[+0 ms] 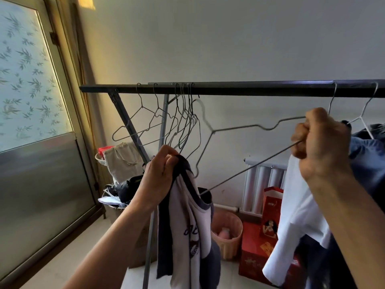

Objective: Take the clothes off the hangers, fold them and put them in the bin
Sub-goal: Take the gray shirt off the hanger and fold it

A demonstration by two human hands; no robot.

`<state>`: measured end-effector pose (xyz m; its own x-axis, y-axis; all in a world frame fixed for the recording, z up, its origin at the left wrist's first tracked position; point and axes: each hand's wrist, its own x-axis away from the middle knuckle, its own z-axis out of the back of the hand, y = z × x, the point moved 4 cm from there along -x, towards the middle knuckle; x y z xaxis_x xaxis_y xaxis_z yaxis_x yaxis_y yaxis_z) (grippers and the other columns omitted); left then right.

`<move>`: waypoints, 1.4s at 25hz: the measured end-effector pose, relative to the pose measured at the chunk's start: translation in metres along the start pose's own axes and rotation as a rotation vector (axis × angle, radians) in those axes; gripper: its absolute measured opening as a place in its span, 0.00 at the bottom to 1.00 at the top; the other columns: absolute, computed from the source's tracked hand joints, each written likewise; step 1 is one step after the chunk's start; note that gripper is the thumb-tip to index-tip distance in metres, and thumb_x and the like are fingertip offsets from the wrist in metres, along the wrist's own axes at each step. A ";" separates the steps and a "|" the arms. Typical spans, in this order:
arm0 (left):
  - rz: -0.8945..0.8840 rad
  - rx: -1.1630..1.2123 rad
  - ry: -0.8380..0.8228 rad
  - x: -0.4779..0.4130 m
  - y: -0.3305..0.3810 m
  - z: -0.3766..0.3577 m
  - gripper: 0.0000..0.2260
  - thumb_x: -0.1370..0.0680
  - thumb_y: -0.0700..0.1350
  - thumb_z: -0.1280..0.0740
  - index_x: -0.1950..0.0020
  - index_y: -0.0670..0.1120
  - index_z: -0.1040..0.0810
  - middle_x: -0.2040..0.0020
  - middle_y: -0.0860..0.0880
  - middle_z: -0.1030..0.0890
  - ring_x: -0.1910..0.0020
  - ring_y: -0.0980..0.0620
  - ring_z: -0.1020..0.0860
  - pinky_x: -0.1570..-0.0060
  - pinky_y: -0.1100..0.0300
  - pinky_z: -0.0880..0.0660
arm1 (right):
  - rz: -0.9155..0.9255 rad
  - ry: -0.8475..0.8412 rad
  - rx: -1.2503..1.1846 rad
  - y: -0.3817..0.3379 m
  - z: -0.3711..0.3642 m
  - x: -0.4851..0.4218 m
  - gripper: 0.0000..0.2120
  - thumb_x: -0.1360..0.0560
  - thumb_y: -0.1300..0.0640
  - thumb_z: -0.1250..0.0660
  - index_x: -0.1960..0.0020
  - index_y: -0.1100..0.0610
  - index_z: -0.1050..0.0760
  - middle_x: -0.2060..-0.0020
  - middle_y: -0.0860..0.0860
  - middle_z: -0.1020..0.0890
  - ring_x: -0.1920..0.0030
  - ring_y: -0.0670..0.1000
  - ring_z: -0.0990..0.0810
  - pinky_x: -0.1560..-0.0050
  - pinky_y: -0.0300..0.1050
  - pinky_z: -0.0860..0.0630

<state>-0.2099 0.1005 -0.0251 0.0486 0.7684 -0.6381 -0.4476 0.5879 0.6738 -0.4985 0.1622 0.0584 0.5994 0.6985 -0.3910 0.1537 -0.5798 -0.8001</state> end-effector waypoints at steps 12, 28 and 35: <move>0.061 0.080 -0.054 -0.003 -0.010 0.013 0.10 0.18 0.40 0.39 0.55 0.54 0.26 0.62 0.46 0.18 0.64 0.54 0.23 0.59 0.56 0.25 | 0.434 0.115 0.351 0.042 -0.045 -0.032 0.19 0.20 0.52 0.48 0.65 0.61 0.33 0.73 0.54 0.29 0.75 0.46 0.24 0.66 0.60 0.21; -0.051 0.042 -0.336 -0.024 0.029 0.036 0.03 0.21 0.42 0.34 0.51 0.48 0.21 0.58 0.40 0.17 0.56 0.42 0.17 0.52 0.49 0.21 | 0.240 -0.095 0.701 0.133 -0.048 0.041 0.17 0.21 0.51 0.37 0.38 0.61 0.26 0.44 0.57 0.24 0.50 0.54 0.22 0.54 0.45 0.24; -0.068 0.154 -0.408 -0.023 0.032 0.042 0.08 0.25 0.46 0.34 0.49 0.43 0.21 0.57 0.39 0.17 0.57 0.45 0.16 0.54 0.56 0.20 | -0.094 -0.868 0.751 0.197 -0.050 0.100 0.18 0.28 0.48 0.31 0.39 0.49 0.24 0.43 0.47 0.23 0.43 0.46 0.25 0.43 0.47 0.26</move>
<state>-0.1881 0.1122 0.0264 0.4358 0.7454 -0.5045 -0.2947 0.6478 0.7025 -0.3697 0.0969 -0.1154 -0.1772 0.9481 -0.2638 -0.5127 -0.3178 -0.7976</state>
